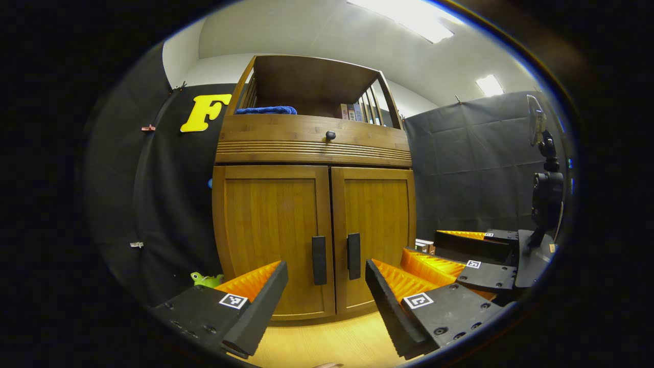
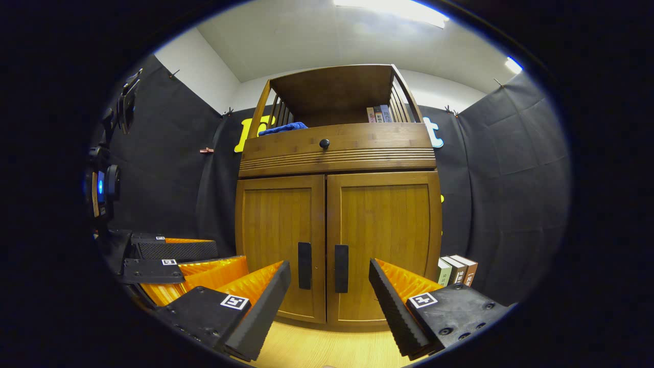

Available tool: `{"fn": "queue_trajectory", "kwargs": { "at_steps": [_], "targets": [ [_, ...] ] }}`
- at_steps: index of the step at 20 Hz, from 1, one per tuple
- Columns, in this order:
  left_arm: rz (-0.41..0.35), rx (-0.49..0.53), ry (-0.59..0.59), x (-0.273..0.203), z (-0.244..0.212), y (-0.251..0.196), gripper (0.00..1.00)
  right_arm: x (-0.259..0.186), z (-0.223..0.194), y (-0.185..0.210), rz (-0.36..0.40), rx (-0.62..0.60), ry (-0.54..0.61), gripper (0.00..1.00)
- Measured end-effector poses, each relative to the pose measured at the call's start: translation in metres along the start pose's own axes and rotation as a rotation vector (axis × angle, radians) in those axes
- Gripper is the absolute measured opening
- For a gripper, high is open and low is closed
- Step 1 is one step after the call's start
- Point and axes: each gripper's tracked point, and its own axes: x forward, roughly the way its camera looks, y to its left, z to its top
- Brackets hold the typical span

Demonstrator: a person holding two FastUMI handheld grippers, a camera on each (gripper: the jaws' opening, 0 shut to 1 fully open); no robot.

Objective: Open the right door of the double-door shoe cabinet with the right hand, and open the left door with the left hand.

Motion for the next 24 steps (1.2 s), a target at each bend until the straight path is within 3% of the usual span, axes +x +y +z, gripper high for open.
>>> {"fn": "queue_trajectory", "kwargs": {
  "at_steps": [24],
  "targets": [
    [0.034, -0.047, -0.037, -0.006, 0.011, 0.019, 0.95, 0.007, 0.008, -0.01, -0.055, 0.011, 0.0, 0.97]
  ]
}}
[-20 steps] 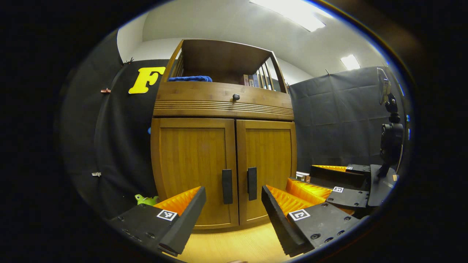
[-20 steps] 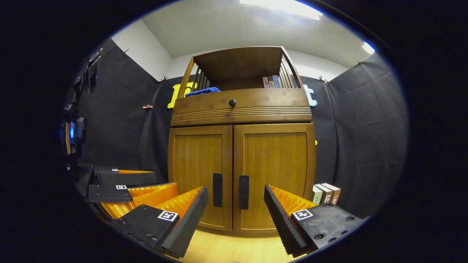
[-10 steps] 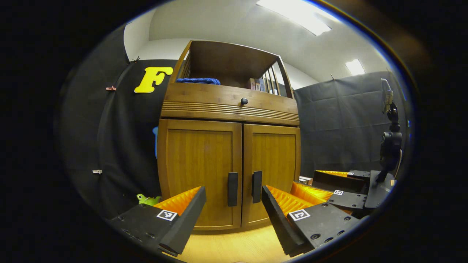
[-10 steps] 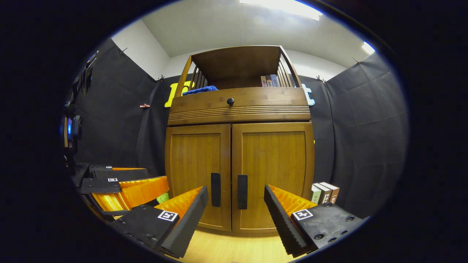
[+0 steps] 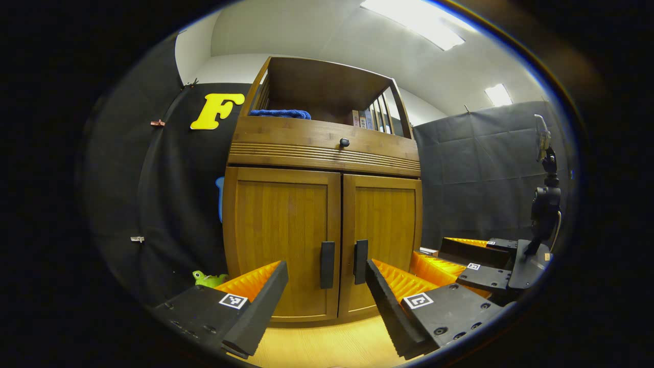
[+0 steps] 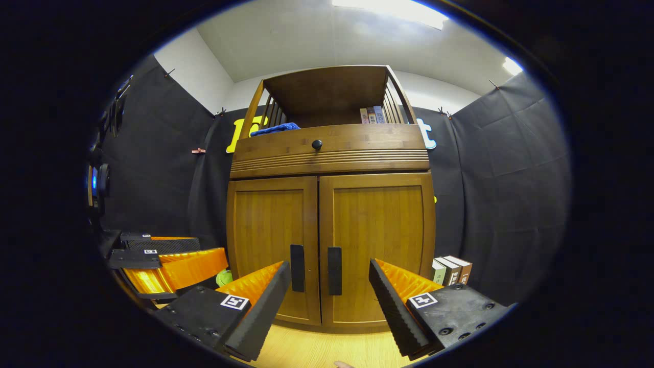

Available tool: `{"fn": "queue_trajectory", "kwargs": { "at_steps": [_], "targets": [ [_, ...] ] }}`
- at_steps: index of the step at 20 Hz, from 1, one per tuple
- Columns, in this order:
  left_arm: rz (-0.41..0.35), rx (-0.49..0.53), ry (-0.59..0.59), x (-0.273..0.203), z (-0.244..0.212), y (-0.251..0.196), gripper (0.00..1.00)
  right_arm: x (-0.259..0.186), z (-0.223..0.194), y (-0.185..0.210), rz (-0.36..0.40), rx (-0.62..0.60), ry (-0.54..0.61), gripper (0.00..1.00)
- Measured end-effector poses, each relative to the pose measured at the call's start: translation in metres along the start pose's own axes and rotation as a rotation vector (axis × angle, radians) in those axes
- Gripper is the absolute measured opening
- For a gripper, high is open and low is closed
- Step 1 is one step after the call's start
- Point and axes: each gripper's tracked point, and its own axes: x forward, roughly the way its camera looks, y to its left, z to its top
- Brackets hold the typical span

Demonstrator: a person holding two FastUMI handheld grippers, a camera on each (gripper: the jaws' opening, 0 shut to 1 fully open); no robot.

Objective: Open the right door of the double-door shoe cabinet with the right hand, and open the left door with the left hand.

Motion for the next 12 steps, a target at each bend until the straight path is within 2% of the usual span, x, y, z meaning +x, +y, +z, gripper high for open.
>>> {"fn": "queue_trajectory", "kwargs": {
  "at_steps": [5, 8, 12],
  "targets": [
    [0.001, 0.0, -0.007, -0.001, 0.0, 0.001, 0.95, 0.026, -0.008, -0.009, -0.02, 0.011, 0.022, 0.97],
    [0.001, 0.005, -0.011, -0.001, 0.001, 0.006, 0.97, 0.048, -0.016, -0.002, -0.01, 0.033, 0.033, 0.97],
    [0.023, 0.002, -0.024, -0.004, 0.002, 0.018, 0.95, 0.08, -0.029, 0.008, -0.001, 0.016, 0.053, 0.97]
  ]
}}
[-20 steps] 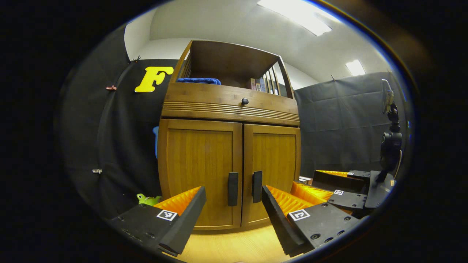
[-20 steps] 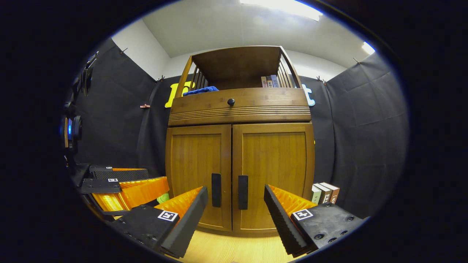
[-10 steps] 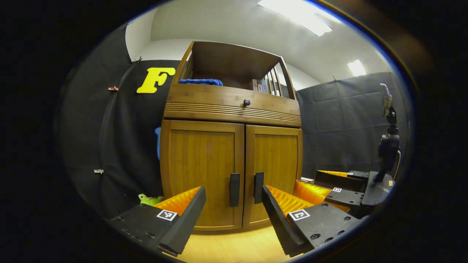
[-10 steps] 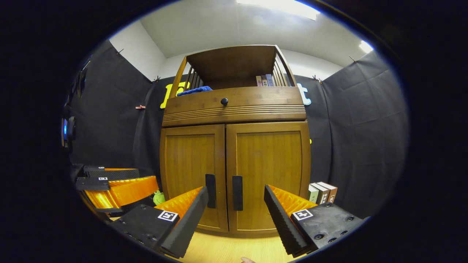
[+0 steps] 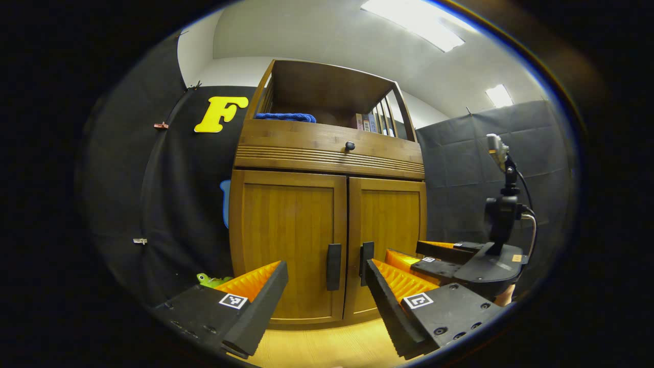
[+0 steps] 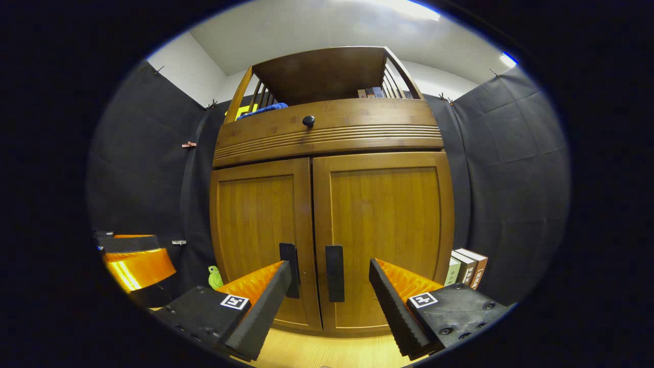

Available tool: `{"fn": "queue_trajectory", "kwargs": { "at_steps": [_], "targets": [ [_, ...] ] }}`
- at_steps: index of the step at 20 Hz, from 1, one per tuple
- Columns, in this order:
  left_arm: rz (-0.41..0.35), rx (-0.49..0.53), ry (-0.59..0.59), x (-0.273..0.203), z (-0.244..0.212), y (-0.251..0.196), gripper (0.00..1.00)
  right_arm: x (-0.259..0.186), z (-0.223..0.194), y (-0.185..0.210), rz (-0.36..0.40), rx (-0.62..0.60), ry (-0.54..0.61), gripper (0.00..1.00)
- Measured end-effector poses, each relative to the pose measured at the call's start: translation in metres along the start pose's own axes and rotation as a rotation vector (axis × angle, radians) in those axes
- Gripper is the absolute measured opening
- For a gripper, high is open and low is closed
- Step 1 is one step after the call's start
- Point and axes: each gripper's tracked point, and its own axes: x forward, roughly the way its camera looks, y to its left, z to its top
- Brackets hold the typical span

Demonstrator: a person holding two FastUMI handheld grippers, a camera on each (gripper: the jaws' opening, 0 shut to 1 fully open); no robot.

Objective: Open the right door of the double-door shoe cabinet with the right hand, and open the left door with the left hand.

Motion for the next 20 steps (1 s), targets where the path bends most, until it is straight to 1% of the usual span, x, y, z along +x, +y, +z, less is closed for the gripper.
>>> {"fn": "queue_trajectory", "kwargs": {
  "at_steps": [3, 6, 7, 10, 11, 12, 13, 14, 15, 17, 18, 20],
  "targets": [
    [0.018, 0.002, -0.009, -0.001, 0.001, 0.01, 0.95, 0.026, -0.01, 0.0, -0.015, -0.002, 0.002, 0.97],
    [0.029, 0.004, -0.007, -0.004, 0.001, 0.016, 0.95, 0.05, -0.025, -0.014, -0.059, -0.005, 0.026, 0.97],
    [0.035, 0.008, -0.004, -0.002, 0.0, 0.019, 0.95, 0.06, -0.03, -0.018, -0.068, -0.001, 0.035, 0.99],
    [0.05, 0.018, 0.004, -0.001, -0.002, 0.026, 0.95, 0.082, -0.051, -0.021, -0.074, 0.023, 0.082, 0.91],
    [0.054, 0.017, 0.005, 0.0, -0.003, 0.028, 0.95, 0.088, -0.056, -0.021, -0.075, 0.028, 0.095, 1.0],
    [0.055, 0.015, 0.007, 0.002, -0.003, 0.029, 0.95, 0.093, -0.06, -0.02, -0.075, 0.029, 0.105, 0.93],
    [0.055, 0.014, 0.012, 0.002, -0.005, 0.03, 0.95, 0.097, -0.063, -0.02, -0.076, 0.027, 0.109, 0.89],
    [0.057, 0.015, 0.014, 0.002, -0.004, 0.032, 0.95, 0.101, -0.065, -0.019, -0.08, 0.021, 0.108, 0.92],
    [0.058, 0.019, 0.015, 0.002, -0.006, 0.033, 0.95, 0.104, -0.066, -0.019, -0.084, 0.015, 0.102, 0.83],
    [0.063, 0.025, 0.02, 0.003, -0.008, 0.036, 0.95, 0.108, -0.066, -0.02, -0.099, 0.0, 0.091, 0.8],
    [0.065, 0.026, 0.024, 0.003, -0.009, 0.038, 0.95, 0.115, -0.067, -0.022, -0.105, -0.001, 0.085, 0.8],
    [0.069, 0.023, 0.03, 0.004, -0.01, 0.042, 0.95, 0.114, -0.067, -0.018, -0.109, 0.004, 0.089, 0.62]
  ]
}}
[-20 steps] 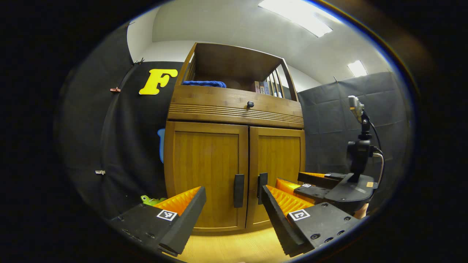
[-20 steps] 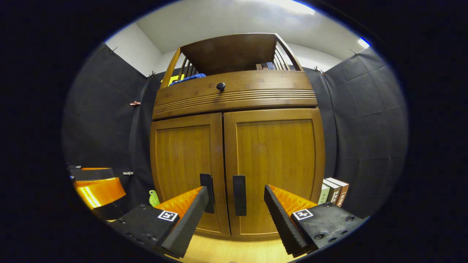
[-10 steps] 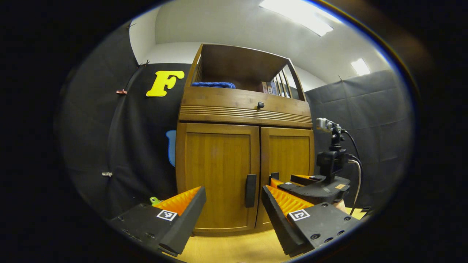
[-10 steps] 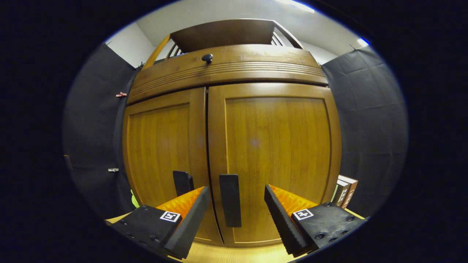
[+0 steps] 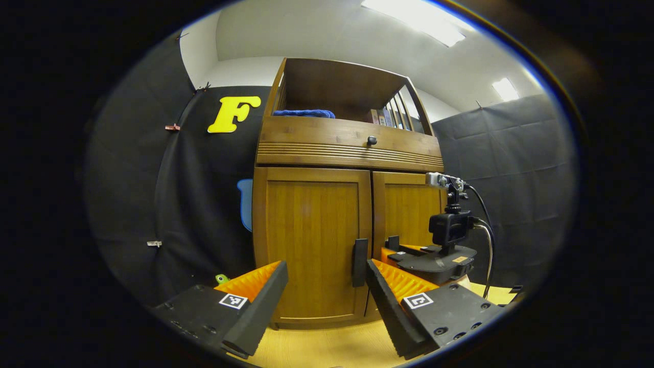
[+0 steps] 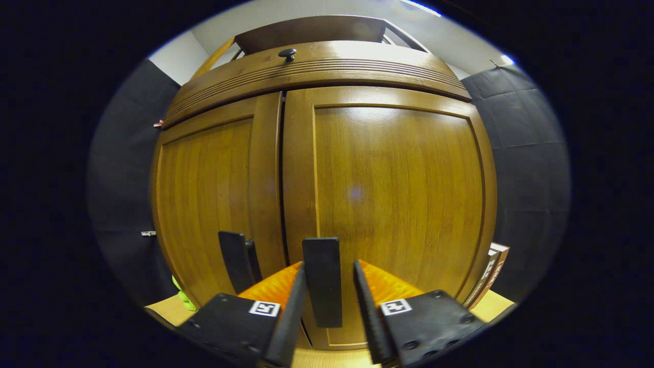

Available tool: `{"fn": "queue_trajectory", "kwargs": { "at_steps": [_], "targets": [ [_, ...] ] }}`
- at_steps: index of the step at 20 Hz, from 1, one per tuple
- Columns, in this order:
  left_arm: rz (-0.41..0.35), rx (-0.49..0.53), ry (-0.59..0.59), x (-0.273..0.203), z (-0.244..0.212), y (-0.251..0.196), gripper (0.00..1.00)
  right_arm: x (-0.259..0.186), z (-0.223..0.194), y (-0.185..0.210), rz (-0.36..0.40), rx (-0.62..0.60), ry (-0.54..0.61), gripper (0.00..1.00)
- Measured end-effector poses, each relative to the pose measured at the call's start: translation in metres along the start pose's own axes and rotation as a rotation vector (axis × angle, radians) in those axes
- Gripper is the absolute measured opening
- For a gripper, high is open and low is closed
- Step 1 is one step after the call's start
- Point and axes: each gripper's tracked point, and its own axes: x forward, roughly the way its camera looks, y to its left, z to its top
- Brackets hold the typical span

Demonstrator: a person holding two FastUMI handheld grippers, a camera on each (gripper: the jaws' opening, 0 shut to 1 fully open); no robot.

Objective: Open the right door of the double-door shoe cabinet with the right hand, and open the left door with the left hand.

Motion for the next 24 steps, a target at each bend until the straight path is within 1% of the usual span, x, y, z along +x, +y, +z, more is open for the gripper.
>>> {"fn": "queue_trajectory", "kwargs": {
  "at_steps": [1, 2, 4, 5, 6, 7, 9, 10, 11, 12, 14, 15, 16, 17, 18, 21, 24],
  "targets": [
    [0.001, -0.002, -0.001, -0.002, -0.001, 0.002, 0.95, 0.004, -0.001, 0.001, 0.004, -0.009, 0.001, 0.54],
    [0.001, -0.004, -0.002, -0.002, 0.0, 0.002, 0.95, 0.005, -0.003, 0.002, 0.003, -0.015, 0.003, 0.54],
    [0.005, -0.006, -0.002, -0.003, -0.001, 0.003, 0.95, 0.006, -0.001, 0.003, -0.011, -0.068, -0.014, 0.36],
    [0.008, -0.006, -0.002, -0.005, 0.0, 0.004, 0.95, 0.003, 0.0, 0.004, -0.008, -0.085, -0.026, 0.31],
    [0.009, -0.007, 0.001, -0.006, -0.001, 0.004, 0.95, 0.0, -0.002, 0.005, -0.004, -0.074, -0.016, 0.31],
    [0.009, -0.007, 0.004, -0.007, -0.001, 0.003, 0.95, 0.002, 0.0, 0.005, 0.008, -0.072, -0.013, 0.21],
    [0.003, -0.005, 0.01, -0.009, -0.002, 0.0, 0.95, -0.009, -0.001, 0.004, 0.033, -0.074, -0.001, 0.21],
    [-0.001, -0.006, 0.008, -0.009, -0.001, -0.003, 0.95, -0.016, 0.0, 0.004, 0.045, -0.074, -0.001, 0.17],
    [-0.007, -0.01, 0.005, -0.009, -0.002, -0.006, 0.95, -0.023, 0.001, 0.004, 0.058, -0.073, 0.001, 0.21],
    [-0.016, -0.015, 0.001, -0.009, 0.0, -0.011, 0.95, -0.032, 0.002, 0.003, 0.074, -0.071, 0.006, 0.17],
    [-0.033, -0.029, -0.001, -0.008, 0.001, -0.021, 0.95, -0.051, 0.002, 0.0, 0.107, -0.076, 0.02, 0.17],
    [-0.039, -0.036, 0.0, -0.007, 0.001, -0.026, 0.95, -0.06, 0.004, -0.003, 0.123, -0.082, 0.026, 0.21],
    [-0.043, -0.042, 0.001, -0.007, 0.0, -0.032, 0.95, -0.071, 0.005, -0.007, 0.136, -0.084, 0.031, 0.21],
    [-0.045, -0.047, 0.001, -0.007, 0.001, -0.036, 0.95, -0.08, 0.006, -0.012, 0.148, -0.084, 0.034, 0.17],
    [-0.047, -0.051, 0.001, -0.008, 0.002, -0.041, 0.95, -0.09, 0.009, -0.015, 0.16, -0.083, 0.036, 0.21],
    [-0.053, -0.061, 0.005, -0.01, 0.002, -0.06, 0.95, -0.118, 0.014, -0.03, 0.177, -0.082, 0.041, 0.21],
    [-0.045, -0.053, 0.01, -0.02, 0.0, -0.074, 0.95, -0.137, 0.016, -0.043, 0.19, -0.081, 0.046, 0.21]
  ]
}}
